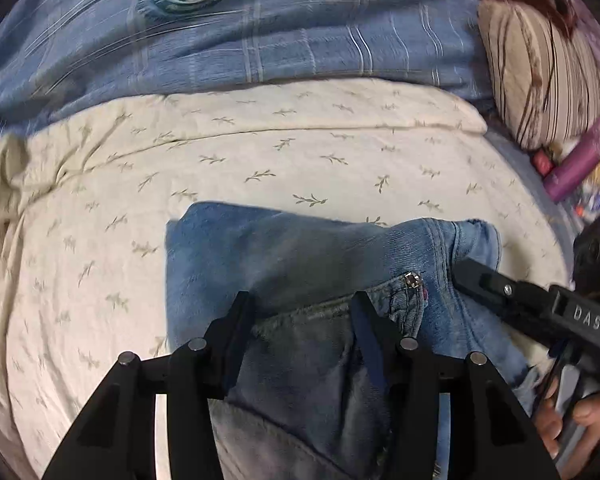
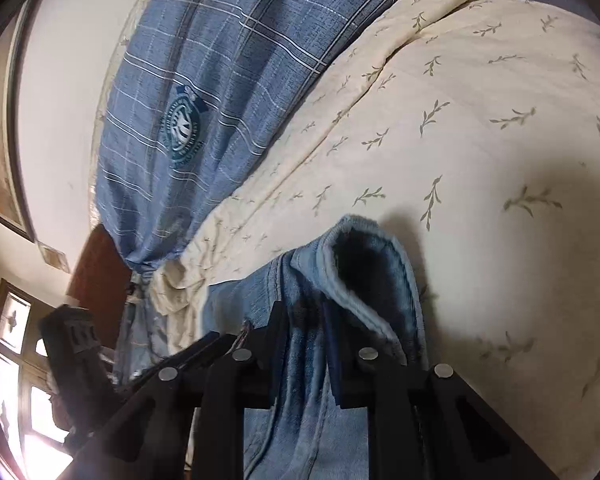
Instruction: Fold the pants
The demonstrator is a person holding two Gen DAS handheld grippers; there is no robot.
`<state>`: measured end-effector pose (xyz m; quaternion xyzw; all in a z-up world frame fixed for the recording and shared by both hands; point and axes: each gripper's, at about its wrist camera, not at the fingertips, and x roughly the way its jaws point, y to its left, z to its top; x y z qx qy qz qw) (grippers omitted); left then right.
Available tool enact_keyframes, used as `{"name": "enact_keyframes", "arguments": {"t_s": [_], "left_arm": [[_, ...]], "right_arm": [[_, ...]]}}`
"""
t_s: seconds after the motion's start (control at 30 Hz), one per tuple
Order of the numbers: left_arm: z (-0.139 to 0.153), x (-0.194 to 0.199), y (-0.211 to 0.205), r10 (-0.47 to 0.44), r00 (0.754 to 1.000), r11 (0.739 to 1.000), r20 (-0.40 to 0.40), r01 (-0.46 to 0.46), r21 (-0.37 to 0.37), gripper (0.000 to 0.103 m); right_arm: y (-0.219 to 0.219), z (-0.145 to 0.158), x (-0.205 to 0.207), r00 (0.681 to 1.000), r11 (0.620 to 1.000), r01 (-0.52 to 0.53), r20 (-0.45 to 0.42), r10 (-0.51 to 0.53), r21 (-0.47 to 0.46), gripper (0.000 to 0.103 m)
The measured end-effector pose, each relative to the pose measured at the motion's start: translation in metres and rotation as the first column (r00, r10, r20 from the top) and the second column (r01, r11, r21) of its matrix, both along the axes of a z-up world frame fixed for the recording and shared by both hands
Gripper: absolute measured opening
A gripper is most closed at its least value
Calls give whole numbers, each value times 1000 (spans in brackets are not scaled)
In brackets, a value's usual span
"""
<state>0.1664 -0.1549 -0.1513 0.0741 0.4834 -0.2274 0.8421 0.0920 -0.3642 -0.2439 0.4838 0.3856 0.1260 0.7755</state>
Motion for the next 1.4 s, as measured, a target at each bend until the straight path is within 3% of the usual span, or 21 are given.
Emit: {"name": "enact_keyframes", "arguments": {"t_s": [0.13, 0.27, 0.37, 0.67, 0.87, 0.97, 1.1, 1.23, 1.4], "left_arm": [[21, -34, 20, -13, 998, 999, 56, 16, -47, 52], [29, -77, 34, -64, 991, 997, 119, 68, -25, 52], [26, -102, 44, -85, 989, 996, 119, 88, -17, 52], [-13, -121, 51, -93, 996, 995, 17, 92, 25, 53], [-24, -123, 47, -96, 995, 994, 37, 94, 54, 56], [-27, -119, 50, -84, 996, 996, 8, 84, 35, 57], [-19, -119, 57, -70, 998, 998, -3, 70, -3, 56], [0, -128, 59, -63, 997, 998, 46, 64, -23, 58], [39, -133, 57, -20, 980, 999, 199, 15, 30, 76]], "right_arm": [[4, 23, -21, 995, 998, -38, 87, 42, -55, 25], [14, 40, -50, 984, 991, -93, 140, 106, -95, 25], [26, 49, -68, 978, 979, -112, 153, 139, -173, 25], [42, 27, -89, 985, 956, -152, 35, 166, -252, 24], [51, 18, -84, 984, 937, -172, -1, 180, -304, 25], [57, 18, -82, 982, 920, -182, -8, 191, -349, 25], [52, 20, -83, 984, 932, -165, 4, 176, -322, 24], [42, 30, -89, 988, 954, -128, 48, 146, -273, 24], [38, 51, -100, 982, 956, -54, 156, 103, -288, 24]]}}
